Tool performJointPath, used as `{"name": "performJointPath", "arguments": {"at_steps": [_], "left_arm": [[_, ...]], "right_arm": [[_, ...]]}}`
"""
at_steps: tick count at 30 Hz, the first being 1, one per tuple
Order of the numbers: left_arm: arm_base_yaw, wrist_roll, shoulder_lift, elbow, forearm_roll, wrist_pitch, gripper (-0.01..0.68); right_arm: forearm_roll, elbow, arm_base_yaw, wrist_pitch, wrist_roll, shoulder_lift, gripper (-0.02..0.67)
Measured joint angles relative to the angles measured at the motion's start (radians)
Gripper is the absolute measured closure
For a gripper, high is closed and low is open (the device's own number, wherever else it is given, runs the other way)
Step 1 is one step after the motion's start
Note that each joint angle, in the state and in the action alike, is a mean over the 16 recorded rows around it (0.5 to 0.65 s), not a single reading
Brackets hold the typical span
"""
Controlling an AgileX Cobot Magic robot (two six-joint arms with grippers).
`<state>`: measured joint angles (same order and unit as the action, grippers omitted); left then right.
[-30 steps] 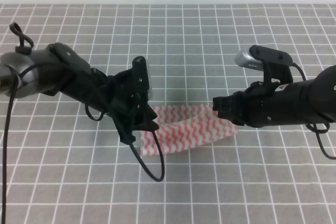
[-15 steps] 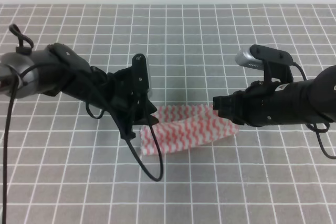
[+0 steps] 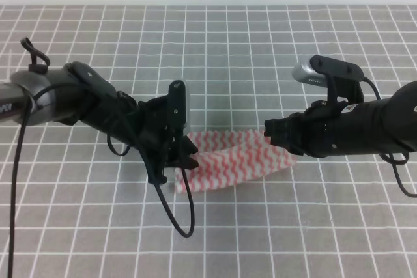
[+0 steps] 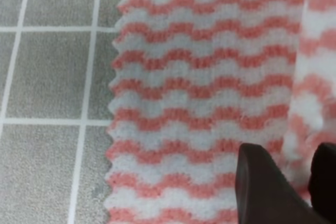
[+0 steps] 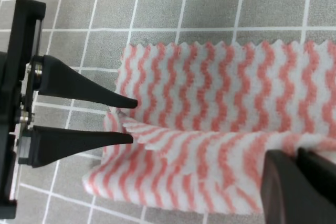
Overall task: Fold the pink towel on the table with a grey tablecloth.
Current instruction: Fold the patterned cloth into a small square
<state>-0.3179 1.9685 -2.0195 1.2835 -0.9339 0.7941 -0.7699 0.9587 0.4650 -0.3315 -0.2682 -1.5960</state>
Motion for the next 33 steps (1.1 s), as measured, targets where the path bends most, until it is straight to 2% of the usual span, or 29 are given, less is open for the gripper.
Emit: {"name": "performJointPath", "arguments": {"at_steps": [5, 11, 21, 33], "left_arm": [[0.0, 0.014, -0.006, 0.0, 0.001, -0.004, 0.49], [0.0, -0.002, -0.009, 0.0, 0.002, -0.007, 0.564], [0.0, -0.118, 0.012, 0.009, 0.005, -0.019, 0.671], [-0.019, -0.369, 0.043, 0.069, 0.085, -0.041, 0.675]], "right_arm": [[0.0, 0.0, 0.0, 0.0, 0.0, 0.0, 0.664], [0.0, 0.0, 0.0, 0.0, 0.001, 0.0, 0.664], [-0.005, 0.0, -0.002, 0.01, 0.004, 0.0, 0.664], [-0.03, 0.0, -0.009, 0.042, 0.009, -0.025, 0.664]]}}
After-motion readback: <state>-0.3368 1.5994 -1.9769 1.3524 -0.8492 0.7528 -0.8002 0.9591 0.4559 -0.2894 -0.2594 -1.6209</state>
